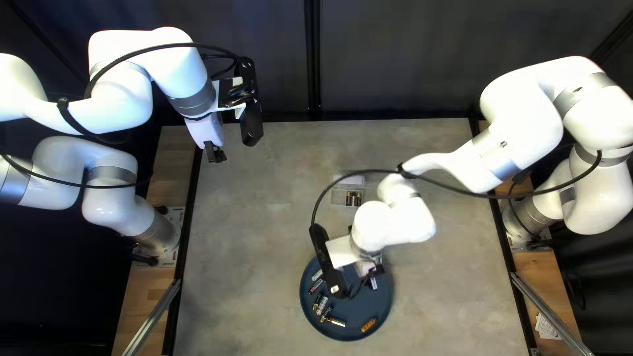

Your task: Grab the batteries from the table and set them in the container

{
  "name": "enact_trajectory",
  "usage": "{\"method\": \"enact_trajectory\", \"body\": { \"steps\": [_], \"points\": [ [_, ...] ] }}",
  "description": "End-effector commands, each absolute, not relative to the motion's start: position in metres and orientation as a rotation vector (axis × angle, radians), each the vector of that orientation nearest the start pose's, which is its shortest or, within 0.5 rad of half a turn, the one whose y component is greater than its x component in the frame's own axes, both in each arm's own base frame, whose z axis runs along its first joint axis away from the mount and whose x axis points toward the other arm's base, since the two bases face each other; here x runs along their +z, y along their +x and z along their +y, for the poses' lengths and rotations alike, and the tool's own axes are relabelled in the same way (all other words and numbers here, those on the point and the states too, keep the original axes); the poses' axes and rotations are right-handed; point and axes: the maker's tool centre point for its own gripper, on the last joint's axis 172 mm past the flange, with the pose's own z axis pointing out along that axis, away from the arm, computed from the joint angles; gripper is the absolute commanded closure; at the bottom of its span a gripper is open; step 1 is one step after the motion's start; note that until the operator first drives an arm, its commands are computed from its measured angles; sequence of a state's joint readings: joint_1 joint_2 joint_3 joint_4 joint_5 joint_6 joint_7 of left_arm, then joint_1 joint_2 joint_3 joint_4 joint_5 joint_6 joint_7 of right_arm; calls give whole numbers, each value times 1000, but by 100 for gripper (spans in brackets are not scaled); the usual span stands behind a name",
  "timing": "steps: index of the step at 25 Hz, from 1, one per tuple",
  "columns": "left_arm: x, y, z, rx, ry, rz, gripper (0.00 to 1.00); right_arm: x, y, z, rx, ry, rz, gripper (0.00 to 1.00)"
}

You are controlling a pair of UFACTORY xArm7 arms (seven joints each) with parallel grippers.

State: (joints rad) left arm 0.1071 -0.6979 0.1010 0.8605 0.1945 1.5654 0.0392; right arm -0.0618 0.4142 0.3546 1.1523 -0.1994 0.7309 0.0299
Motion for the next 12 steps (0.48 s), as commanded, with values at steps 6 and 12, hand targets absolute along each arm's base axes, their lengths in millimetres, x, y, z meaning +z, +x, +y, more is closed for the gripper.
{"method": "enact_trajectory", "body": {
  "steps": [6, 12],
  "points": [
    [330, 255, 105, 36, -3006, -216, 0, 43, 527, 135, -55, -3053, -643, 0],
    [330, 255, 105, 36, -3006, -216, 0, 34, 530, 138, -65, -3031, -669, 1]
  ]
}}
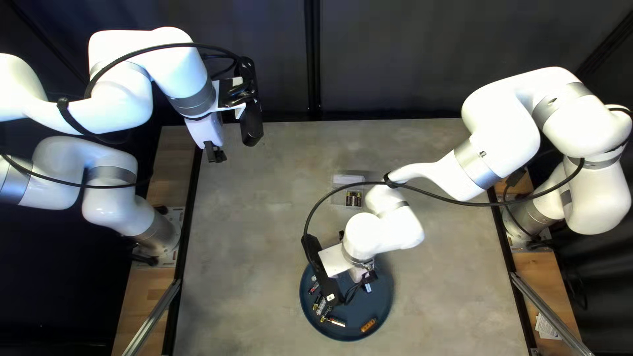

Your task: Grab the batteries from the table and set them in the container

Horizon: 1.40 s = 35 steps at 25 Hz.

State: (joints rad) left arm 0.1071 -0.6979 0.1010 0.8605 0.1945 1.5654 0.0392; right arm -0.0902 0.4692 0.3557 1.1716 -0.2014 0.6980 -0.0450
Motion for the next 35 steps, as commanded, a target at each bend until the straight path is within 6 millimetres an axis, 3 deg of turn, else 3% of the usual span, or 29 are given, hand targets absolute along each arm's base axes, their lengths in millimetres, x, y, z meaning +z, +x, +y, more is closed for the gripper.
{"method": "enact_trajectory", "body": {
  "steps": [1, 6, 9, 11, 19, 24, 26, 29, 31, 32, 35],
  "points": [
    [330, 255, 105, 36, -3006, -216, 0, 32, 530, 138, -65, -3029, -674, 2],
    [330, 255, 105, 36, -3006, -216, 0, 26, 535, 134, -55, -3020, -694, 5],
    [330, 255, 105, 36, -3006, -216, 0, 24, 536, 133, -48, -3015, -701, 24],
    [330, 255, 105, 36, -3006, -216, 0, 23, 536, 134, -43, -3012, -704, 100],
    [330, 255, 105, 36, -3006, -216, 0, 24, 537, 137, -20, -3017, -702, 100],
    [330, 255, 105, 36, -3006, -216, 0, 73, 533, 141, -22, -3110, -571, 100],
    [330, 255, 105, 36, -3006, -216, 0, 90, 531, 133, -29, -3165, -419, 100],
    [330, 255, 105, 36, -3006, -216, 0, 96, 530, 113, -37, -3210, -131, 100],
    [330, 255, 105, 36, -3006, -216, 0, 103, 533, 92, -67, -3214, 215, 100],
    [330, 255, 105, 36, -3006, -216, 0, 104, 534, 87, -81, -3209, 308, 100],
    [330, 255, 105, 36, -3006, -216, 0, 104, 528, 57, -85, -3139, 870, 100]
  ]
}}
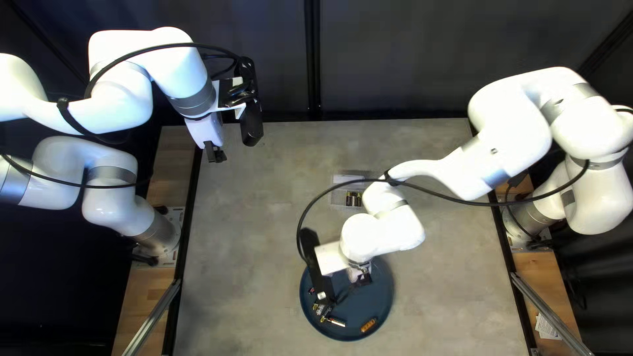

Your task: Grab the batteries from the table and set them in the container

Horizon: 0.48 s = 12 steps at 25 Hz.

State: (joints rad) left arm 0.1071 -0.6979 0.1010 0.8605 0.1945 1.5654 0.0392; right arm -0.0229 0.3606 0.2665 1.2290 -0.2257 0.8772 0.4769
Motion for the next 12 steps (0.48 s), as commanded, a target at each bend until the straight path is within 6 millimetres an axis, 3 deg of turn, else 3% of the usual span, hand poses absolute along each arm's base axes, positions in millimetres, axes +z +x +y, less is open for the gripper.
{"method": "enact_trajectory", "body": {
  "steps": [1, 3, 5, 12],
  "points": [
    [330, 255, 105, 36, -3006, -216, 0, 102, 523, 49, -74, -3105, 1025, 100],
    [330, 255, 105, 36, -3006, -216, 0, 99, 514, 37, -73, -3026, 1293, 100],
    [330, 255, 105, 36, -3006, -216, 0, 96, 510, 33, -94, -2971, 1449, 100],
    [330, 255, 105, 36, -3006, -216, 0, 96, 510, 33, -94, -2971, 1449, 100]
  ]
}}
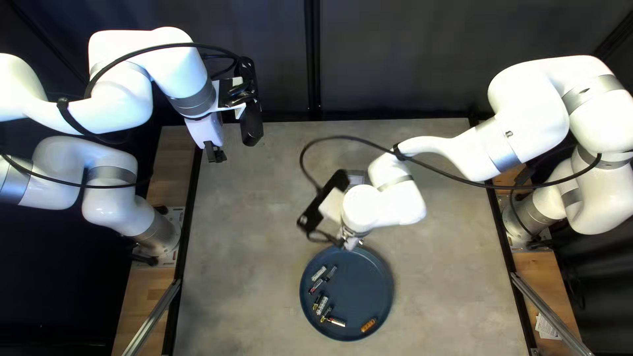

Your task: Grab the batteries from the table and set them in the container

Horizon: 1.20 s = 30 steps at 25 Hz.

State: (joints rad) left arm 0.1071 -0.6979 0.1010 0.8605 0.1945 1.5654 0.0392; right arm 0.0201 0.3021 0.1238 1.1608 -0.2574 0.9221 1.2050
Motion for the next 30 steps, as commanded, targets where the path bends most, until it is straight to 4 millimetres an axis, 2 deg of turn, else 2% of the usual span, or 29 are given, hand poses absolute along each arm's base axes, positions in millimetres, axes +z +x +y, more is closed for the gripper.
{"method": "enact_trajectory", "body": {
  "steps": [1, 4, 6, 9, 14, 21, 30],
  "points": [
    [330, 255, 105, 36, -3006, -216, 0, 96, 510, 33, -94, -2971, 1449, 100],
    [330, 255, 105, 36, -3006, -216, 0, 95, 510, 32, -103, -2995, 1425, 100],
    [330, 255, 105, 36, -3006, -216, 0, 104, 516, 19, -96, -2984, 1434, 100],
    [330, 255, 105, 36, -3006, -216, 0, 111, 519, -9, -113, -2896, 1621, 100],
    [330, 255, 105, 36, -3006, -216, 0, 97, 514, -37, -144, -2680, 1991, 100],
    [330, 255, 105, 36, -3006, -216, 0, 100, 510, -39, -235, -2463, 2279, 100],
    [330, 255, 105, 36, -3006, -216, 0, 101, 510, -39, -248, -2454, 2290, 100]
  ]
}}
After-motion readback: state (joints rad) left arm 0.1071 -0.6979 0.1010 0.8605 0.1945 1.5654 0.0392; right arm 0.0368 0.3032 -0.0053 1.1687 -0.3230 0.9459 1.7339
